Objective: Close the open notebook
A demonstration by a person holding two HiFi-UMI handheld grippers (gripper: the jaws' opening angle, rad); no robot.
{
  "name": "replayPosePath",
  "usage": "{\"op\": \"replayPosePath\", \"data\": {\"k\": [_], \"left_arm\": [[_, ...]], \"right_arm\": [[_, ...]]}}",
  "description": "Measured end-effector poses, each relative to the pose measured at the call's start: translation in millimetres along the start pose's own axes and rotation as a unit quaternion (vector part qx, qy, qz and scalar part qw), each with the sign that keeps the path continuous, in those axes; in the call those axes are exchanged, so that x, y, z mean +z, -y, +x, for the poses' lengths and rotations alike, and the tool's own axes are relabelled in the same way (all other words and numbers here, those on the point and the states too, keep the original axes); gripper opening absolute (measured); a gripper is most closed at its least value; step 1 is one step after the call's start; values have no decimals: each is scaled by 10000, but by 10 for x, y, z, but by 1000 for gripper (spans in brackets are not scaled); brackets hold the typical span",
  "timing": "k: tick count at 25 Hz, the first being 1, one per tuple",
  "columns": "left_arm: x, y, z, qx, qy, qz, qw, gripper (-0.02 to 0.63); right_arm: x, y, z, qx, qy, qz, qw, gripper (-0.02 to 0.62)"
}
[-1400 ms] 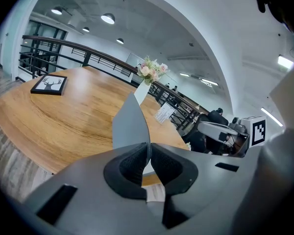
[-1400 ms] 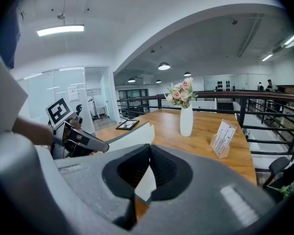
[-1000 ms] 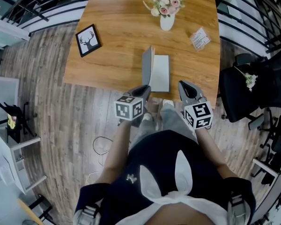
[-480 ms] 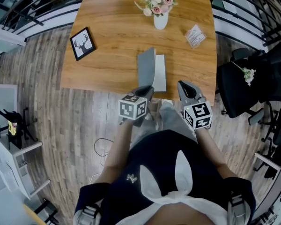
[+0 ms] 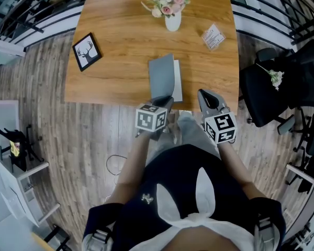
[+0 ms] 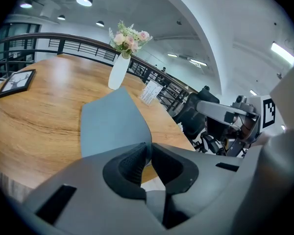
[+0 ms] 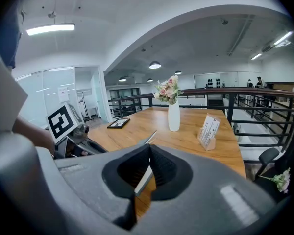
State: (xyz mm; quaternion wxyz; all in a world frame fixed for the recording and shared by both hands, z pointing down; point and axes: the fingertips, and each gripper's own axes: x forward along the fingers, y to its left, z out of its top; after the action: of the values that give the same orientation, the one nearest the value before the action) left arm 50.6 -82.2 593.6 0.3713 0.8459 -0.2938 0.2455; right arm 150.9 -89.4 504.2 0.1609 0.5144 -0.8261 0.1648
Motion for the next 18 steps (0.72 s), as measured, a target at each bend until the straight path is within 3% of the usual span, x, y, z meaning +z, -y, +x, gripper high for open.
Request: {"op": "replayPosePath", "data": {"k": [18], "left_arm": [[-171,22,437,21,-563,169,9983,51]], "right_arm": [[-118,149,-70,-165,-107,150,9997,-2]]}}
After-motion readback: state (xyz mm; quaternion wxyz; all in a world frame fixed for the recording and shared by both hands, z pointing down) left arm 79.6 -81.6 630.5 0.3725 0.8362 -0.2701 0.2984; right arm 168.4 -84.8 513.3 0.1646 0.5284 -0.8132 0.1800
